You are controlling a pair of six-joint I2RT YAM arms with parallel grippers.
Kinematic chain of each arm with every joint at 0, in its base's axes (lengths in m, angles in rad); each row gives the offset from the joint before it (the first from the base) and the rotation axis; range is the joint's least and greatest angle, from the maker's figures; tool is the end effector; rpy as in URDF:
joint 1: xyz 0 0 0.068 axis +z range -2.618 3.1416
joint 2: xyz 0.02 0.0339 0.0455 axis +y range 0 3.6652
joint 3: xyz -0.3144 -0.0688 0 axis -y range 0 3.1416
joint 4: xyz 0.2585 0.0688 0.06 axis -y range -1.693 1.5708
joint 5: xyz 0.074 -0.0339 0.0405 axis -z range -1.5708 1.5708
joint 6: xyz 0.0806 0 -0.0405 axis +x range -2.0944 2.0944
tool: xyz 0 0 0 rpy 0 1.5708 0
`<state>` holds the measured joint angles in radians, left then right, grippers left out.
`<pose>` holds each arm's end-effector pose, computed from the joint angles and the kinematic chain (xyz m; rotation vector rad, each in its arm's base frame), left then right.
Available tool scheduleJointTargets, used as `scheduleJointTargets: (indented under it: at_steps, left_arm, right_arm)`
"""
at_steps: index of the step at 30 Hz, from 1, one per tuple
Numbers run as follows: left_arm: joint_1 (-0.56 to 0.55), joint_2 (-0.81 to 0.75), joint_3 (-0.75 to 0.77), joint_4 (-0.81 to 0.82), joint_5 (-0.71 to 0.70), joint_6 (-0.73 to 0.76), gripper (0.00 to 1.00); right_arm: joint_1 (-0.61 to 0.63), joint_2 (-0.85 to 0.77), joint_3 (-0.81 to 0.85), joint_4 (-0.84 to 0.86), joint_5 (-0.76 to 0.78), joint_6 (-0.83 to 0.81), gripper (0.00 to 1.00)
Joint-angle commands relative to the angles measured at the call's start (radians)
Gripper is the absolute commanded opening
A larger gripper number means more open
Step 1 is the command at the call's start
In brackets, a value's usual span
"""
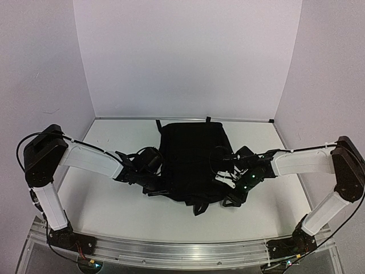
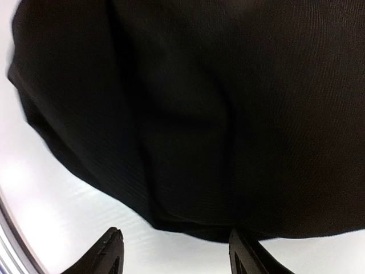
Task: Pack the student bag
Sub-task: Adjust the student bag at the center of the board, then reset both arms
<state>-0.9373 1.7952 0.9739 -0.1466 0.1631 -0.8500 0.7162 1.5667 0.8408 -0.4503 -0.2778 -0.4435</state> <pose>0.2245 -0.3278 0.1452 0.1914 2.7678 -0.8141 0.2194 0.2203 0.1613 -1.5730 2.2612 0.4562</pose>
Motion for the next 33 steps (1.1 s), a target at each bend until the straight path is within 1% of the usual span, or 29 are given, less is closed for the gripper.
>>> scheduleJointTargets:
  at_steps: [1,2,3,4,5,6,7,8,11,12,13,16,19,22,26,29,33]
  left_arm:
    - [0.001,-0.058,0.003,-0.262,0.013,0.029,0.63]
    - [0.000,-0.097,0.013,-0.262,0.016,0.048,0.65]
    - [0.000,-0.157,0.020,-0.255,0.014,0.064,0.68]
    - [0.001,-0.217,0.028,-0.257,-0.003,0.078,0.73]
    - [0.005,-0.269,0.047,-0.268,-0.030,0.091,0.81]
    - [0.011,-0.310,0.083,-0.292,-0.062,0.104,0.91]
    - [0.029,-0.343,0.115,-0.332,-0.098,0.116,0.98]
    - [0.048,-0.354,0.159,-0.368,-0.117,0.130,0.99]
    - [0.149,-0.320,0.338,-0.530,-0.130,0.144,1.00]
    - [0.207,-0.294,0.401,-0.580,-0.114,0.142,1.00]
    - [0.241,-0.276,0.454,-0.619,-0.103,0.150,1.00]
    - [0.337,-0.243,0.584,-0.661,-0.051,0.186,1.00]
    - [0.485,-0.201,0.642,-0.687,0.061,0.177,1.00]
    - [0.626,-0.151,0.653,-0.721,0.120,0.180,1.00]
    - [0.717,-0.128,0.603,-0.721,0.118,0.210,1.00]
    - [0.739,-0.103,0.554,-0.743,0.103,0.230,1.00]
    - [0.741,-0.114,0.432,-0.681,0.117,0.220,1.00]
  right_arm:
    - [-0.001,-0.108,0.080,-0.108,0.005,-0.010,0.71]
    - [-0.001,-0.149,0.099,-0.126,-0.012,-0.005,0.75]
    - [-0.002,-0.203,0.122,-0.136,-0.014,0.009,0.81]
    - [-0.003,-0.240,0.142,-0.146,-0.003,0.025,0.86]
    - [-0.004,-0.275,0.164,-0.157,0.021,0.038,0.92]
    - [-0.008,-0.303,0.183,-0.160,0.050,0.051,0.97]
    - [-0.011,-0.322,0.208,-0.163,0.073,0.064,0.98]
    - [-0.016,-0.334,0.231,-0.167,0.091,0.069,0.98]
    - [-0.030,-0.320,0.333,-0.169,0.135,0.110,0.98]
    - [-0.045,-0.299,0.371,-0.170,0.132,0.135,0.98]
    - [-0.067,-0.274,0.405,-0.172,0.120,0.162,0.98]
    - [-0.192,-0.188,0.535,-0.210,-0.015,0.236,0.98]
    - [-0.330,-0.060,0.663,-0.271,-0.144,0.282,0.98]
    - [-0.432,0.024,0.729,-0.277,-0.182,0.283,0.98]
    - [-0.557,0.101,0.720,-0.275,-0.236,0.241,0.98]
    - [-0.668,0.157,0.688,-0.277,-0.316,0.233,0.98]
    - [-0.742,0.211,0.642,-0.271,-0.321,0.237,0.98]
